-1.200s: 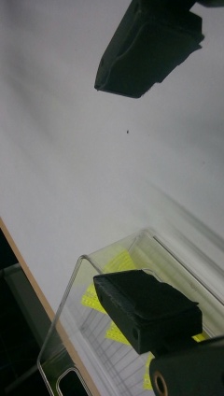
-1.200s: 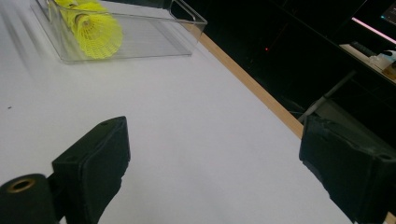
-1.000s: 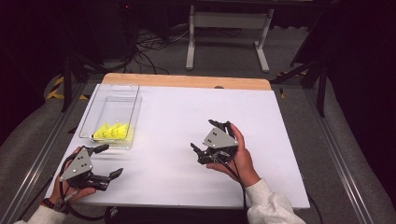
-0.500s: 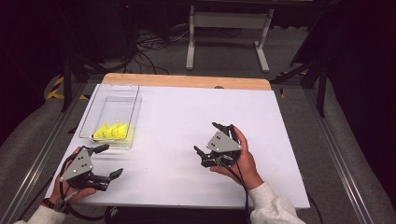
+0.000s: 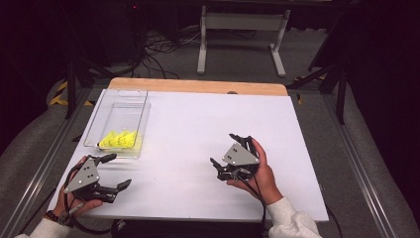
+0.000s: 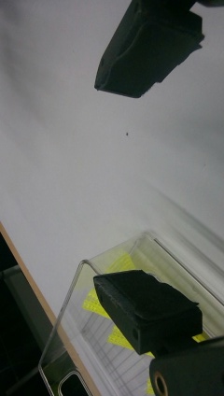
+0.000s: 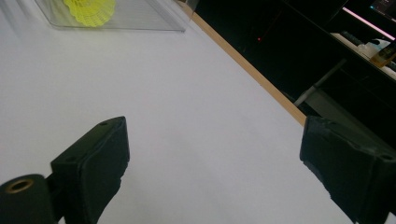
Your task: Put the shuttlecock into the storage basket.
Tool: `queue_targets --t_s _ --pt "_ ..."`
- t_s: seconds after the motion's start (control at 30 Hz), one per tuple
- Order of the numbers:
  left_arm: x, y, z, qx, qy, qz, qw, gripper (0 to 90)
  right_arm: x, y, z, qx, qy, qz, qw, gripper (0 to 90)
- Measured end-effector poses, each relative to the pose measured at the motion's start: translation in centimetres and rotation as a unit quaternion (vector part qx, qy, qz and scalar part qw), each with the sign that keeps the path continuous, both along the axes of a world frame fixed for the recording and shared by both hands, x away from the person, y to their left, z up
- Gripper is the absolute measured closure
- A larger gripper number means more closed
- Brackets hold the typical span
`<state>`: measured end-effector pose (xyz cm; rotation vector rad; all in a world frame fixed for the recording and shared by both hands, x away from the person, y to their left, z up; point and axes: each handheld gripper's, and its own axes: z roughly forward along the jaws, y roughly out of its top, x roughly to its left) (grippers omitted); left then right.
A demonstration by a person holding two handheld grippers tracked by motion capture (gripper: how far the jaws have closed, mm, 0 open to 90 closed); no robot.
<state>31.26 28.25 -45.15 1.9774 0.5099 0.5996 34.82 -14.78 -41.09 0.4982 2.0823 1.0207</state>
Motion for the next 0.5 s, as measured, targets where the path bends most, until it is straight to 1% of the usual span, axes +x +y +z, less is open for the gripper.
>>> queue_targets --t_s 0.2,0.3,0.5 --pt "0.0 -0.1 0.0 -0.001 0.0 0.0 1.0 8.6 -0.2 -0.5 -0.2 0.002 -0.002 -0.009 1.0 8.8" --pt "0.1 -0.2 -0.1 -0.002 0.002 0.0 1.0 8.6 -0.2 -1.0 -0.5 0.005 0.003 -0.016 0.9999 8.1" --pt "0.2 -0.3 -0.1 0.001 0.001 -0.003 1.0 8.6 -0.4 -1.6 -0.8 0.001 0.003 -0.023 0.9997 7.9"
